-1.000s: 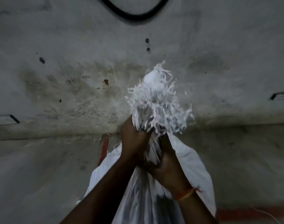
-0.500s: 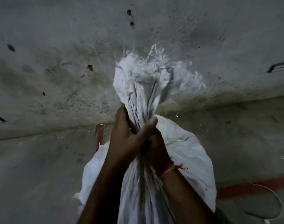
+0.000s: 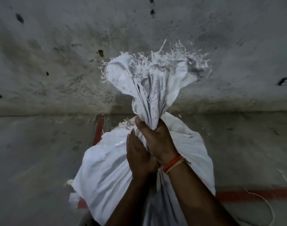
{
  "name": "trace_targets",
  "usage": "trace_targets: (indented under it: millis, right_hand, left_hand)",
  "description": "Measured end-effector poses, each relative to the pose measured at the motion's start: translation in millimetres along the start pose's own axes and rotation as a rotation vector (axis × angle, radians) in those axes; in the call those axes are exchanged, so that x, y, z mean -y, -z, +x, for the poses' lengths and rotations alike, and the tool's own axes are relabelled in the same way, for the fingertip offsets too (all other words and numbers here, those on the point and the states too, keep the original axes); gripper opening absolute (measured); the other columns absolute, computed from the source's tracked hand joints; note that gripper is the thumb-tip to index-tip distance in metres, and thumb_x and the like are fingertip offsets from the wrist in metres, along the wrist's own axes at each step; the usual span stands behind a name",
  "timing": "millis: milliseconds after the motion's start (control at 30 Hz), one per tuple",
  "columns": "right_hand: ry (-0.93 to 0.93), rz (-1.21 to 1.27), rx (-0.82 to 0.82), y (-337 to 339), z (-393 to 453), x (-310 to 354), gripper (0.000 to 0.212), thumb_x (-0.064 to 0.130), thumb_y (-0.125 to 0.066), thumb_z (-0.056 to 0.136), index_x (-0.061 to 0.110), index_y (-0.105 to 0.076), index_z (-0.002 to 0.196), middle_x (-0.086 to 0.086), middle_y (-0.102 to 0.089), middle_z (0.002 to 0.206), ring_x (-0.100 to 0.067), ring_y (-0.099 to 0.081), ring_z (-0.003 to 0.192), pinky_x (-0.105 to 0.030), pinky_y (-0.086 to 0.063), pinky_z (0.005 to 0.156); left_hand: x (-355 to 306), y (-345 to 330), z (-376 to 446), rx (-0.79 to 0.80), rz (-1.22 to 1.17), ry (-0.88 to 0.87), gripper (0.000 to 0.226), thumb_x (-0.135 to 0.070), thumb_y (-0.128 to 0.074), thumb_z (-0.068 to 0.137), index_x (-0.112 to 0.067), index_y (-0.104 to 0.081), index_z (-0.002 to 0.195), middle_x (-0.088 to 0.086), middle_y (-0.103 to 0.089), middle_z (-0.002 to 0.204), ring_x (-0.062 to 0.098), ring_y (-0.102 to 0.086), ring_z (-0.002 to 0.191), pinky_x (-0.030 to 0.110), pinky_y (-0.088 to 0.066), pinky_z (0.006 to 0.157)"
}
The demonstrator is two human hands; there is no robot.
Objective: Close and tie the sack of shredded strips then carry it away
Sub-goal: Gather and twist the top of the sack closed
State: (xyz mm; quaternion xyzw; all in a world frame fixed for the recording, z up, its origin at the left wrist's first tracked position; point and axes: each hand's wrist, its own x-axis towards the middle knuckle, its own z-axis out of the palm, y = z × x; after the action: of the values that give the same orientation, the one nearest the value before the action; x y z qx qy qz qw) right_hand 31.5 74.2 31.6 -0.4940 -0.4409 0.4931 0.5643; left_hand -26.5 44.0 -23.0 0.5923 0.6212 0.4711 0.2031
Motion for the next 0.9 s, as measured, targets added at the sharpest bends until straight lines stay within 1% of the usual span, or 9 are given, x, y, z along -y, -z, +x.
trace_targets:
  millis: [100, 167, 267, 367, 467, 567, 667, 800, 900]
  right_hand:
    - [-0.019, 0.051, 0.034, 2, 2, -6, 0.032, 0.026, -0.076, 0.085, 0.014, -0.071, 0.114, 0.000, -0.075, 0.111, -0.011, -0.069, 0.108, -0.034, -0.052, 0.098]
    - [-0.013, 0.036, 0.103, 10, 3, -8, 0.035, 0.021, -0.078, 0.083, 0.011, -0.070, 0.116, -0.007, -0.076, 0.110, -0.015, -0.070, 0.106, -0.037, -0.054, 0.097]
    - [0.008, -0.073, 0.270, 26, 5, -9, 0.052, 0.013, -0.080, 0.080, 0.007, -0.059, 0.127, -0.012, -0.071, 0.118, -0.015, -0.068, 0.110, -0.038, -0.056, 0.097]
    - [0.119, -0.324, 0.353, 44, 13, -17, 0.081, 0.020, -0.086, 0.074, 0.030, -0.042, 0.141, 0.005, -0.053, 0.136, -0.002, -0.057, 0.122, -0.019, -0.053, 0.093]
    - [0.116, -0.505, 0.442, 56, 17, -40, 0.094, 0.037, -0.085, 0.071, 0.051, -0.029, 0.145, 0.014, -0.042, 0.146, -0.002, -0.043, 0.136, -0.032, -0.050, 0.104]
    - [0.250, -0.726, 0.402, 54, 17, -66, 0.085, 0.044, -0.073, 0.077, 0.041, -0.029, 0.150, 0.011, -0.038, 0.153, -0.011, -0.033, 0.144, -0.045, -0.036, 0.115]
    - [0.359, -0.825, 0.267, 43, 16, -75, 0.068, 0.041, -0.061, 0.089, 0.022, -0.038, 0.150, 0.003, -0.034, 0.158, -0.012, -0.028, 0.147, -0.039, -0.028, 0.120]
    - [0.337, -0.906, 0.225, 36, 13, -94, 0.057, 0.043, -0.042, 0.096, 0.018, -0.044, 0.148, -0.005, -0.039, 0.157, -0.018, -0.028, 0.149, -0.043, -0.029, 0.119]
    - [0.320, -0.900, 0.250, 38, 14, -107, 0.053, 0.032, -0.049, 0.097, 0.020, -0.043, 0.148, -0.003, -0.036, 0.158, -0.016, -0.024, 0.150, -0.042, -0.027, 0.121]
  left_hand:
    - [26, -7, 16, -0.022, 0.002, -0.015, 0.063, -0.029, -0.074, 0.072, -0.010, -0.058, 0.129, 0.009, -0.067, 0.114, 0.029, -0.064, 0.110, 0.049, -0.052, 0.090]
    - [45, -13, 27, 0.030, -0.002, -0.008, 0.048, -0.035, -0.067, 0.074, -0.009, -0.063, 0.114, 0.009, -0.067, 0.100, 0.030, -0.065, 0.099, 0.049, -0.051, 0.083]
    - [53, -15, 36, 0.060, -0.124, 0.133, 0.055, -0.055, -0.049, 0.076, -0.010, -0.064, 0.105, 0.012, -0.068, 0.101, 0.030, -0.065, 0.101, 0.051, -0.054, 0.086]
    - [56, -13, 48, 0.015, -0.301, 0.214, 0.044, -0.058, -0.055, 0.071, -0.025, -0.064, 0.099, 0.015, -0.070, 0.108, 0.032, -0.067, 0.105, 0.052, -0.055, 0.089]
    - [57, -13, 63, 0.043, -0.336, 0.231, 0.053, -0.059, -0.071, 0.067, -0.019, -0.069, 0.101, 0.005, -0.073, 0.099, 0.022, -0.071, 0.097, 0.050, -0.058, 0.083]
    - [56, -15, 73, 0.087, -0.429, 0.309, 0.049, -0.056, -0.077, 0.068, -0.023, -0.071, 0.104, 0.001, -0.076, 0.101, 0.020, -0.072, 0.100, 0.052, -0.057, 0.089]
    - [56, -16, 75, 0.146, -0.511, 0.279, 0.042, -0.043, -0.076, 0.074, -0.024, -0.072, 0.110, 0.001, -0.075, 0.110, 0.018, -0.070, 0.107, 0.052, -0.054, 0.096]
    - [71, -23, 67, 0.173, -0.520, 0.278, 0.050, -0.047, -0.076, 0.075, -0.020, -0.069, 0.116, 0.004, -0.073, 0.115, 0.019, -0.068, 0.111, 0.052, -0.053, 0.097]
    - [77, -27, 60, 0.133, -0.507, 0.285, 0.050, -0.045, -0.073, 0.075, -0.015, -0.069, 0.115, 0.004, -0.075, 0.110, 0.019, -0.070, 0.108, 0.051, -0.055, 0.094]
